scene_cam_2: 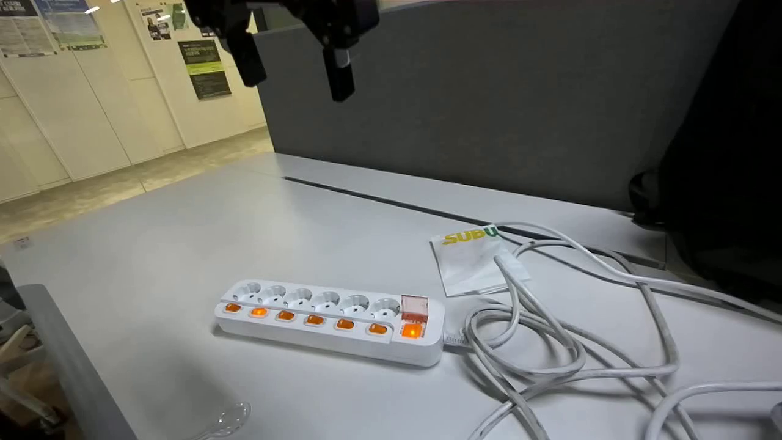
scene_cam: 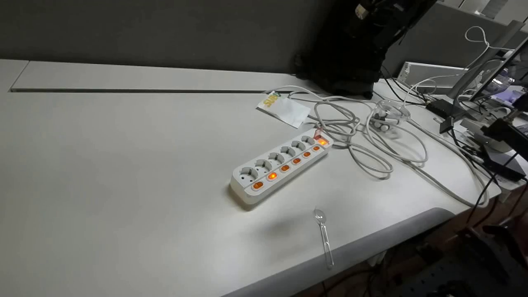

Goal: Turn off the second last switch to the left

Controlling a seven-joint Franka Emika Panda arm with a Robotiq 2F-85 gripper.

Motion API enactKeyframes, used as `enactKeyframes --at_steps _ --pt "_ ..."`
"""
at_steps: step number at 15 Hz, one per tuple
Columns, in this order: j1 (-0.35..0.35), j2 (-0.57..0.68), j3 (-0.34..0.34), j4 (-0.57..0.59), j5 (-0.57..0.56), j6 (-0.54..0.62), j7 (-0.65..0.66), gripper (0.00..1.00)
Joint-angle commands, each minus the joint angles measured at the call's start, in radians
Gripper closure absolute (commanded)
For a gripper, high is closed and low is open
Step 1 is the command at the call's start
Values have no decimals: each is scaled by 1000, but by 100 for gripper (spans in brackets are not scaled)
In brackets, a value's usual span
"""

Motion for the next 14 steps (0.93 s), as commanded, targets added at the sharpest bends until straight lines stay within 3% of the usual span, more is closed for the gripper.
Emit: enactKeyframes --at_steps 1,6,14 --pt "-26 2 26 1 11 -4 -7 0" --pt "-27 8 36 4 2 -1 1 0" --pt "-25 138 206 10 -176 18 88 0"
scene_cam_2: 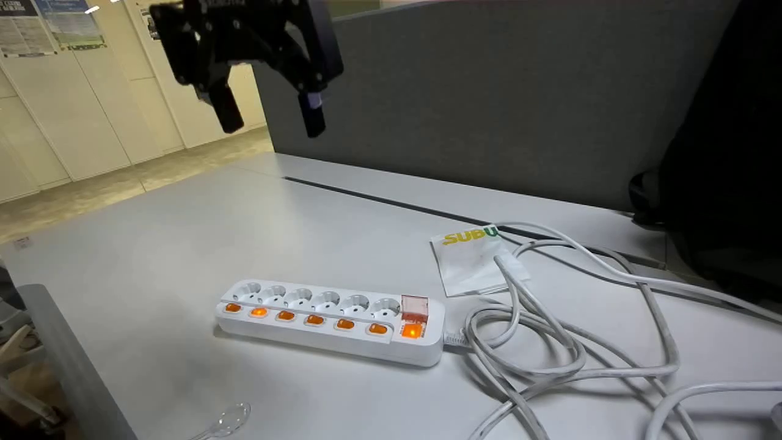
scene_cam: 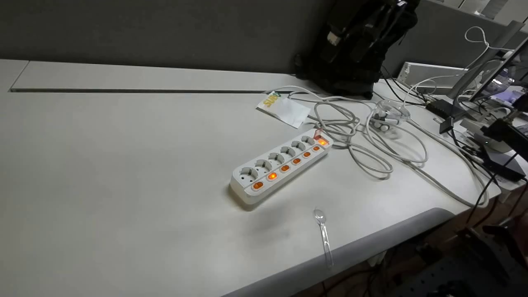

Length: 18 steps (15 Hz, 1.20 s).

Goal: Turn off the second last switch to the left

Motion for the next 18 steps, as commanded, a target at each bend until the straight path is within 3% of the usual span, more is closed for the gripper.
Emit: enactKeyframes --at_steps 1,2,4,10,13,18 --pt "-3 77 81 6 -101 19 68 0" --pt "-1 93 98 3 -122 25 77 25" --pt "0 119 130 -9 -161 38 100 32" --pt "-1 164 178 -76 -258 79 152 73" --pt "-3 184 181 -115 -267 177 174 95" --pt "-3 262 183 -146 -241 349 202 100"
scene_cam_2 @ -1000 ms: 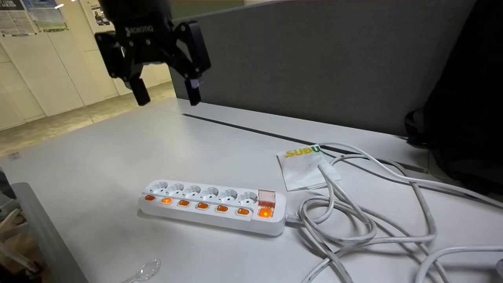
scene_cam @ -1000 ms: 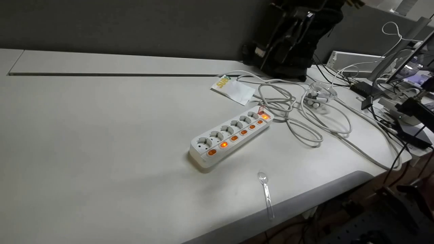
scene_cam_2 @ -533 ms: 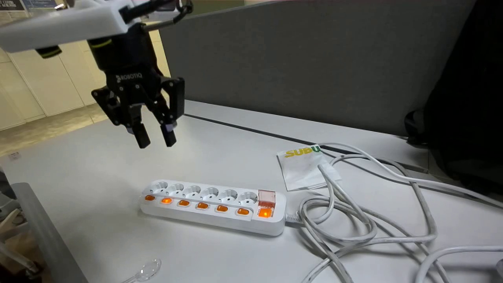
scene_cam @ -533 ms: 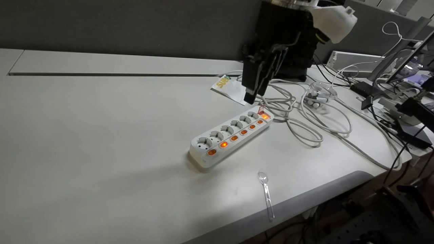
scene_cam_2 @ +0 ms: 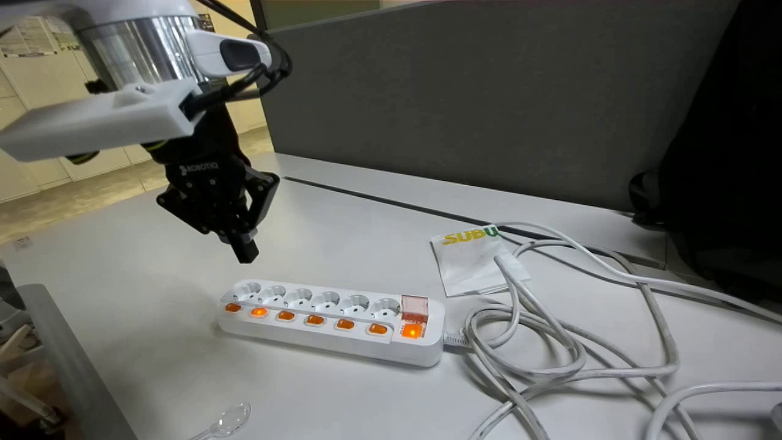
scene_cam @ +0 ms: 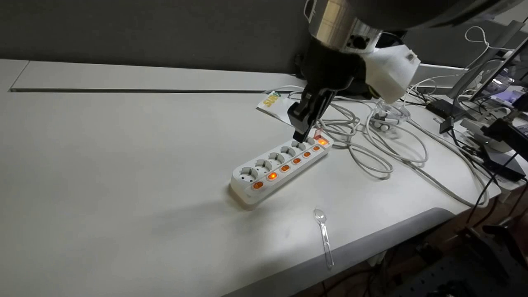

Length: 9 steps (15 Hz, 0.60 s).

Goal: Turn off the second last switch to the left

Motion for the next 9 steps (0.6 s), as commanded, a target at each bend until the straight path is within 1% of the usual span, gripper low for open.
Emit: enactKeyframes --at_steps 1,2,7,9 --pt "-6 53 8 -6 14 67 50 100" --pt "-8 30 9 -6 6 38 10 100" --pt "-10 44 10 -5 6 44 6 99" --pt "-8 72 8 5 -20 48 33 100"
